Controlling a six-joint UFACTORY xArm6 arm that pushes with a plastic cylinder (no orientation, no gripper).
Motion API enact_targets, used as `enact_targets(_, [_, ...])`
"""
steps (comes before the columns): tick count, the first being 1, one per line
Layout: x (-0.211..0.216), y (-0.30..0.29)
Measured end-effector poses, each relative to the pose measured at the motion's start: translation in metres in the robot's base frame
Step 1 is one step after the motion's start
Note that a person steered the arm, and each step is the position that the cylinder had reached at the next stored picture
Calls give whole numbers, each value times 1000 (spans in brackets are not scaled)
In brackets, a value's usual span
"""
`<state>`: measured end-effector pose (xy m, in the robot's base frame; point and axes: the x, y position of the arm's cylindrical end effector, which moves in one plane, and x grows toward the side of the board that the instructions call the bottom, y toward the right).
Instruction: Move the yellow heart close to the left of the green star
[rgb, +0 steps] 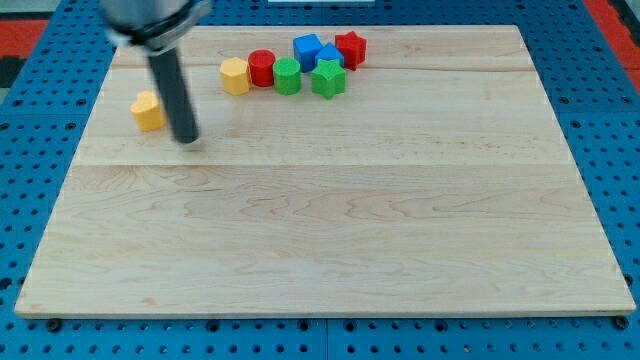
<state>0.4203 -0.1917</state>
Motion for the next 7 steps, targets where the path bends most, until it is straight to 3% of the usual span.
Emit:
enact_targets(1, [-17,-94])
enact_targets(2, [-52,-43])
enact_targets(4, [-58,88])
enact_targets(5, [-58,100])
enact_targets(6, [-92,146])
enact_targets(7, [-100,165])
